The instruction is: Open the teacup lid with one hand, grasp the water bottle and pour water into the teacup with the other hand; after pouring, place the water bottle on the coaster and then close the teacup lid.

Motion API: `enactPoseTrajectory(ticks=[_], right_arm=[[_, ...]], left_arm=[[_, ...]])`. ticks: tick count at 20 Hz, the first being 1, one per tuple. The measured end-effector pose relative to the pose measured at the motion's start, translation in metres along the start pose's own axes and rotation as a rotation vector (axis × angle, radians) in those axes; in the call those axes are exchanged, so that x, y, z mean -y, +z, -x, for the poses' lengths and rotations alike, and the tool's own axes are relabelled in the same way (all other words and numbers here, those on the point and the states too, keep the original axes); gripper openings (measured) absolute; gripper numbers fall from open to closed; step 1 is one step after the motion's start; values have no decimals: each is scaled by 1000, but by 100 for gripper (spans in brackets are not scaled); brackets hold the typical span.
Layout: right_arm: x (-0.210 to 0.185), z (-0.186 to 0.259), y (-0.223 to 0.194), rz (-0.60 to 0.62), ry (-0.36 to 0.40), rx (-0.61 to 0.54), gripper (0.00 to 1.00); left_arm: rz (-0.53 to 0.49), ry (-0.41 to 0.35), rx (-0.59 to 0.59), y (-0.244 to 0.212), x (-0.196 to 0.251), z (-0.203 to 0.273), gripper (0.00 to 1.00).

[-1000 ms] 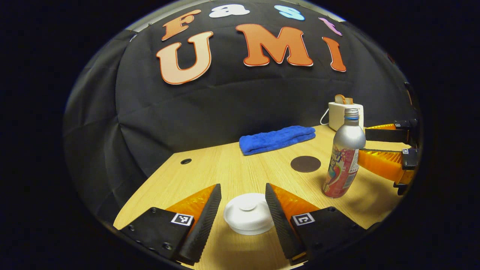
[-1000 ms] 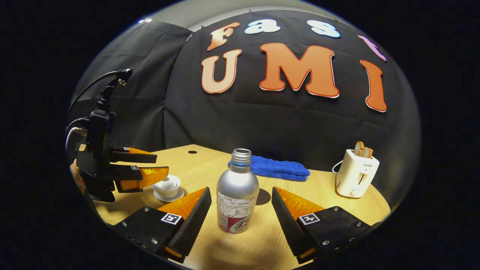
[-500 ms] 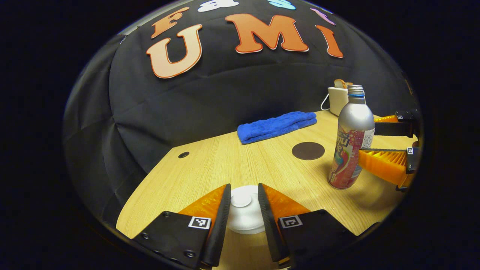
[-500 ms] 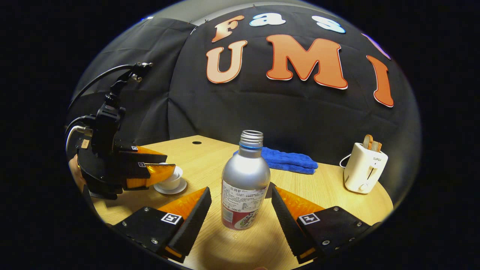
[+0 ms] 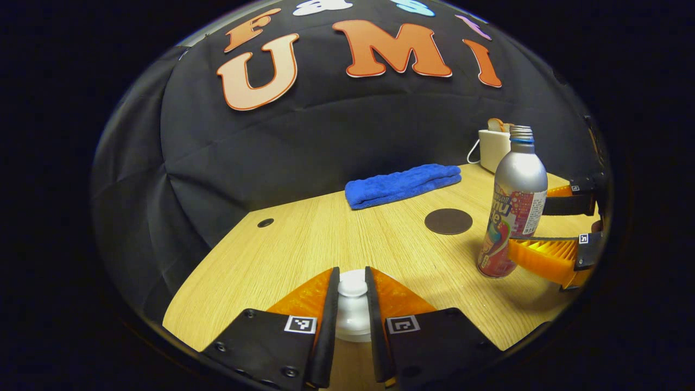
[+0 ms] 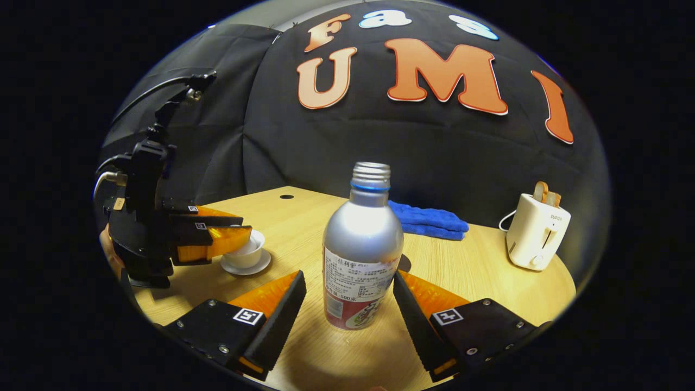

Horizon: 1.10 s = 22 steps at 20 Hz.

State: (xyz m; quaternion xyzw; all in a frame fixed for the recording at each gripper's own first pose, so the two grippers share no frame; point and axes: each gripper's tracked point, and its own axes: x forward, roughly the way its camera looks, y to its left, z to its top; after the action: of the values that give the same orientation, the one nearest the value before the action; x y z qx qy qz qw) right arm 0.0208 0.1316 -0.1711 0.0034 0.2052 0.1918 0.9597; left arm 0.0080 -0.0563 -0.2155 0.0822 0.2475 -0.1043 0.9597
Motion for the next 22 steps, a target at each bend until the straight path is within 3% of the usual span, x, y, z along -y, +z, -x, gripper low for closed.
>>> enactPoseTrajectory(ticks=[6, 9, 12, 22], right_arm=[[2, -17, -12, -62, -1, -54, 93], [0, -19, -15, -94, -8, -84, 81], [-1, -19, -10, -58, -10, -103, 80], [3, -17, 28, 411, -109, -93, 79]], left_arm=[[33, 15, 98, 23, -6, 12, 33], [49, 44, 122, 29, -19, 18, 33], [74, 58, 148, 34, -32, 28, 33], [146, 150, 212, 35, -102, 51, 33]])
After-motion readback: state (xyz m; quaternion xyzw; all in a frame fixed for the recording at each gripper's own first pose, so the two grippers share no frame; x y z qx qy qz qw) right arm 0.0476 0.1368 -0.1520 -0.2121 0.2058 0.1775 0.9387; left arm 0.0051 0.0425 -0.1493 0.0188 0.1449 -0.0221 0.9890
